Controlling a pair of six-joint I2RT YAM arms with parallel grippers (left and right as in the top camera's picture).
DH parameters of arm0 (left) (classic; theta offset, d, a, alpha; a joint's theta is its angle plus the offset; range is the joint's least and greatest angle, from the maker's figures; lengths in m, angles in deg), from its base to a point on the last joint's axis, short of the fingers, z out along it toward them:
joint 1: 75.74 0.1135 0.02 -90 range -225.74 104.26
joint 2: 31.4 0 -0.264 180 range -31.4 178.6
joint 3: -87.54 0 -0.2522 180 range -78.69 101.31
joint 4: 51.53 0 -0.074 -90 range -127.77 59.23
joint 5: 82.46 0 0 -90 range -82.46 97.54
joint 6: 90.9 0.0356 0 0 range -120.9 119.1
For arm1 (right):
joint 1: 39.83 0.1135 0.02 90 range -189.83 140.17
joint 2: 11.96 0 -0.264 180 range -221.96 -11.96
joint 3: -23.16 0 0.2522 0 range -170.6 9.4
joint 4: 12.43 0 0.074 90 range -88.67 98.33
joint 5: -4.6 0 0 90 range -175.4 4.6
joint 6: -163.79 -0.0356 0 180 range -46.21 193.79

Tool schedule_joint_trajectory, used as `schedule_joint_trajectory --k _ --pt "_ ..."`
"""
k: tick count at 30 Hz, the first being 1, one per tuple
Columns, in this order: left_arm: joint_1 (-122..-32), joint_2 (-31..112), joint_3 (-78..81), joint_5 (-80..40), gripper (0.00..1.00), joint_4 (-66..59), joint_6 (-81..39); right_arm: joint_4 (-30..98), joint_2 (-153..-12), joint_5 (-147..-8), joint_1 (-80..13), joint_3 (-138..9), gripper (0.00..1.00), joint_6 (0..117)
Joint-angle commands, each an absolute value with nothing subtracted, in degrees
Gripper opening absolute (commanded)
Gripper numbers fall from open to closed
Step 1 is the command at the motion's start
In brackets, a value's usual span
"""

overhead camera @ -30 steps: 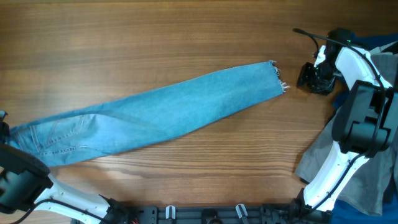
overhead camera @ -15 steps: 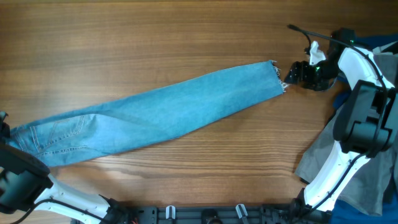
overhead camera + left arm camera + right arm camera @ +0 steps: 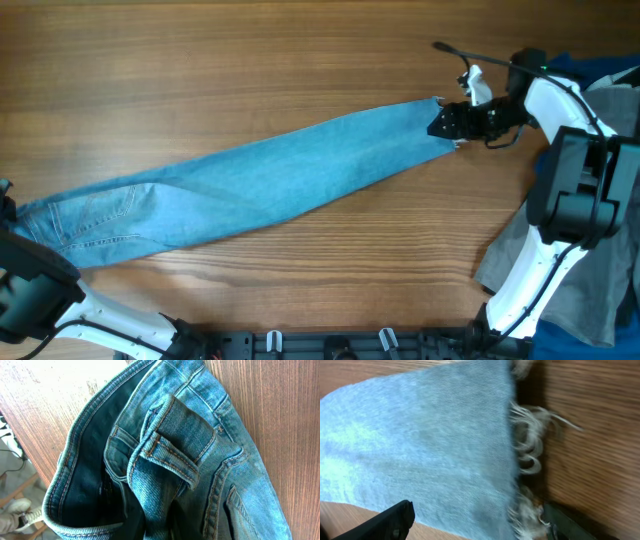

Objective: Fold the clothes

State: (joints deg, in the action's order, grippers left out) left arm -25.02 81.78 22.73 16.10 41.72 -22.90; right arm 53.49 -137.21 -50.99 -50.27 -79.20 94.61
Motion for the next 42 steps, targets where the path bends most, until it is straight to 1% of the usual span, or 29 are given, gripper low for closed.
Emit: schedule_joint_trajectory --k 1,2,3,5,6,9,11,14,19,24,26,28,31,33,35,39,40,41,42 --pt "-25.26 80.08 22.01 16.34 0.15 41.85 -23.91 52.14 -140.01 -52.91 -48.02 -76.03 0.84 94.89" --pt "-25.26 80.08 22.01 16.34 0.15 41.85 -23.91 51.40 -140.01 -53.52 -47.76 -76.03 0.73 93.25" --pt "-25.26 80.08 22.01 16.34 0.15 41.85 -23.91 50.85 -140.01 -54.16 -47.69 -76.03 0.57 92.05" --pt "-25.26 80.08 22.01 16.10 0.15 41.85 -23.91 50.22 -140.01 -55.30 -47.67 -76.03 0.16 90.63" --pt "-25.26 80.08 22.01 15.88 0.15 41.83 -23.91 49.93 -140.01 -56.61 -47.67 -76.03 0.04 89.32" --pt "-25.26 80.08 22.01 15.88 0.13 41.80 -23.91 48.95 -140.01 -60.87 -47.89 -76.05 0.04 84.95" --pt "-25.40 80.08 22.01 14.55 0.13 41.69 -23.89 48.20 -139.99 -64.32 -48.59 -76.53 0.04 80.01" --pt "-26.34 80.08 22.01 11.55 0.12 40.82 -23.80 47.85 -139.99 -65.22 -50.71 -78.74 0.04 74.76" --pt "-32.21 80.08 22.01 8.06 0.11 36.60 -23.08 48.53 -139.99 -62.33 -55.95 -85.62 0.04 67.55" --pt "-41.22 80.08 22.01 3.47 0.13 29.59 -22.44 48.88 -139.99 -60.21 -62.01 -89.71 0.04 59.27" --pt "-43.95 80.08 22.01 3.55 0.14 28.34 -22.40 48.93 -139.99 -58.27 -64.39 -90.19 0.04 58.63" --pt "-46.51 80.08 22.01 4.78 0.15 28.54 -22.38 49.32 -139.99 -55.78 -67.01 -90.26 0.04 58.63" --pt "-48.78 80.08 22.01 8.98 0.15 33.13 -22.38 50.96 -139.99 -55.30 -69.59 -90.26 0.04 59.20" --pt "-49.00 80.08 22.01 13.04 0.12 37.17 -22.40 51.72 -139.99 -55.36 -70.38 -90.26 0.04 61.04" --pt "-48.69 80.08 22.01 18.33 0.05 40.67 -22.40 52.60 -139.99 -55.86 -70.81 -90.24 0.04 62.67" --pt "-46.95 80.08 22.01 31.05 0.04 45.61 -25.94 53.73 -139.99 -59.16 -70.86 -90.24 0.04 63.33" --pt "-46.49 80.08 22.01 31.14 0.07 45.67 -26.73 53.91 -139.99 -59.78 -70.81 -90.24 0.04 63.33" --pt "-45.66 80.08 22.01 29.28 0.19 45.67 -27.14 54.15 -139.99 -60.48 -70.81 -90.24 0.04 63.40" --pt "-44.80 80.08 22.01 26.24 0.69 45.89 -27.10 54.48 -139.99 -60.54 -70.81 -90.24 0.04 64.31"
